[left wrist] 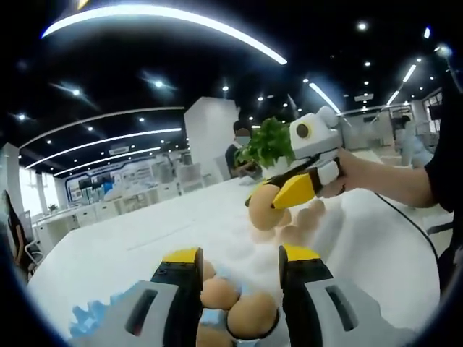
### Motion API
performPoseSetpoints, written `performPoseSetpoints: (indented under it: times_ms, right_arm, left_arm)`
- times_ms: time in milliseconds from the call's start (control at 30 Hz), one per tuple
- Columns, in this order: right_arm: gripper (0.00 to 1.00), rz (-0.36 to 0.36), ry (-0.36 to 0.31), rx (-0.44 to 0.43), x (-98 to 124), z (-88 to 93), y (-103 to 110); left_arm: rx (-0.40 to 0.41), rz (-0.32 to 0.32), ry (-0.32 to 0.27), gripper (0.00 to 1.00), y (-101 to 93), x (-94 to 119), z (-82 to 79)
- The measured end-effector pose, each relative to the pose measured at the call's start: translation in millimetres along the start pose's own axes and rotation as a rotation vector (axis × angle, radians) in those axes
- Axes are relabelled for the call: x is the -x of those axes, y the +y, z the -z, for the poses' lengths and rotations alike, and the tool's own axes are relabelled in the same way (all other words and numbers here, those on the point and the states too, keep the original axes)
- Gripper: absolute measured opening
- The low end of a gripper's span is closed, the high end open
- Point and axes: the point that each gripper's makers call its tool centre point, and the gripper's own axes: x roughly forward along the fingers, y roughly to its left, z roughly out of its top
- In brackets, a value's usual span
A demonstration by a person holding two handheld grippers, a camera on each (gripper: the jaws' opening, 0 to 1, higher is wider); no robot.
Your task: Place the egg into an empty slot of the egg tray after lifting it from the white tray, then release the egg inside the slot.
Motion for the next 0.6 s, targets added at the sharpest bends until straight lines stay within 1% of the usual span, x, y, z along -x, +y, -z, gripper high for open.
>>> performPoseSetpoints:
  times_ms: [67,133,300,433,600]
  right_arm:
    - [0.29,-0.009,-0.006,-0.02,-2,-0.4,2]
    - [0.29,-0.008,-0.011,-0.018,-5,-1.1,3]
    - [0.29,-0.009,-0.025,-0.023,-7,-4.3,4]
    - [0.29,-0.011,-0.026,-0.023,-8,-5.2,3]
    - [0.29,-0.05,-0.041,-0.075,-14,-4.4,5]
  left_arm:
    - [-0.009,0.003,0.0,0.43,-1.5,-2,-0.7]
    - [-0.035,0.006,-0.011,0.43,-4.1,-3,-3.7]
    - [-0.084,0.003,-0.016,0.42,-7.3,-5,-7.9]
    - [-0.105,0.006,-0.026,0.41,-7.5,-6,-10.5]
    - [-0.124,0.006,-0.028,0.41,-8.0,-9,-11.8]
